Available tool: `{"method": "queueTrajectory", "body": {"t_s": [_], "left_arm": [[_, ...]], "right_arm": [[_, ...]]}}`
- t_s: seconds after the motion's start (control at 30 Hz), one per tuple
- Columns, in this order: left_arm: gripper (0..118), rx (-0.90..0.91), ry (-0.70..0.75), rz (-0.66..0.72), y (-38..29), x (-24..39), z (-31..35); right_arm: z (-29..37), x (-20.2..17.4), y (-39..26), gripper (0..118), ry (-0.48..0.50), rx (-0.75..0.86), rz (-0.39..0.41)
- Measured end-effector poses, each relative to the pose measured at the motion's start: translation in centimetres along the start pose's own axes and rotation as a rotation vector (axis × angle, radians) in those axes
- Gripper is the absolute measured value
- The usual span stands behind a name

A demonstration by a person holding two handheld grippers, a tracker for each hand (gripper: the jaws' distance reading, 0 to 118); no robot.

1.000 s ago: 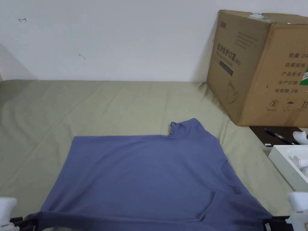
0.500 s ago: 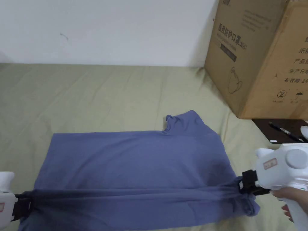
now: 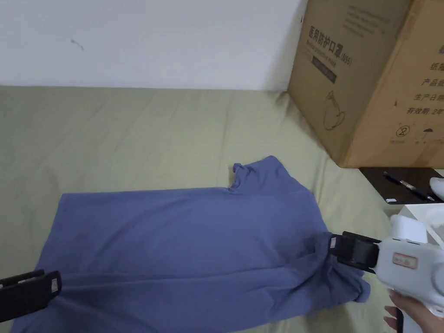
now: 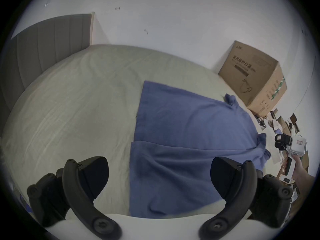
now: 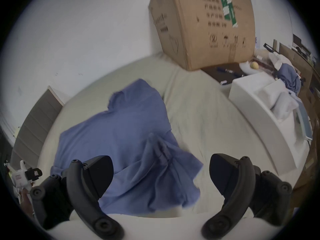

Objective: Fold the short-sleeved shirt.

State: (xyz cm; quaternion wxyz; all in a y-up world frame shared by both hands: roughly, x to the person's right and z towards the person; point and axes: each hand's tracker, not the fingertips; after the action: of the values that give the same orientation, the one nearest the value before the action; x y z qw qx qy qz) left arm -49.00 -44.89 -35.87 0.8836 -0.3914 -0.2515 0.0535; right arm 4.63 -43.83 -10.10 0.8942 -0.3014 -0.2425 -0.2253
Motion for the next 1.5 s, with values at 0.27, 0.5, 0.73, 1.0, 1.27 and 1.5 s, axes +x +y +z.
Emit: {"method": "queueTrajectory", "body": {"t_s": [0.27,0.5,0.73,1.0,1.27,1.5], "left_arm": [[0,0.242,0.102,-0.067,-4.4,3.7,10.6],[0,0.251,-0.002,-0.037,-6.4,3.7,14.2],[0,0.276,0.023,0.054,-7.2,1.8,14.9],[0,0.202,0.074,0.069,-7.6,0.3,12.6],[0,0.088,0.103,0.082,-7.8,-1.0,9.5],[21,-0.198,0.127,0.105,-4.4,-3.9,3.1]], "right_arm": [[13.3,-1.5,-4.9,0,0.083,0.198,0.003],[12.8,-1.1,-3.8,0,0.085,0.134,0.116],[0.8,1.8,1.3,27,0.075,-0.302,0.078],[-7.0,4.4,0.5,100,-0.055,-0.437,-0.119],[-6.0,3.3,0.3,4,-0.047,-0.39,-0.032],[-3.9,1.7,-0.1,4,-0.009,-0.397,0.07]]}}
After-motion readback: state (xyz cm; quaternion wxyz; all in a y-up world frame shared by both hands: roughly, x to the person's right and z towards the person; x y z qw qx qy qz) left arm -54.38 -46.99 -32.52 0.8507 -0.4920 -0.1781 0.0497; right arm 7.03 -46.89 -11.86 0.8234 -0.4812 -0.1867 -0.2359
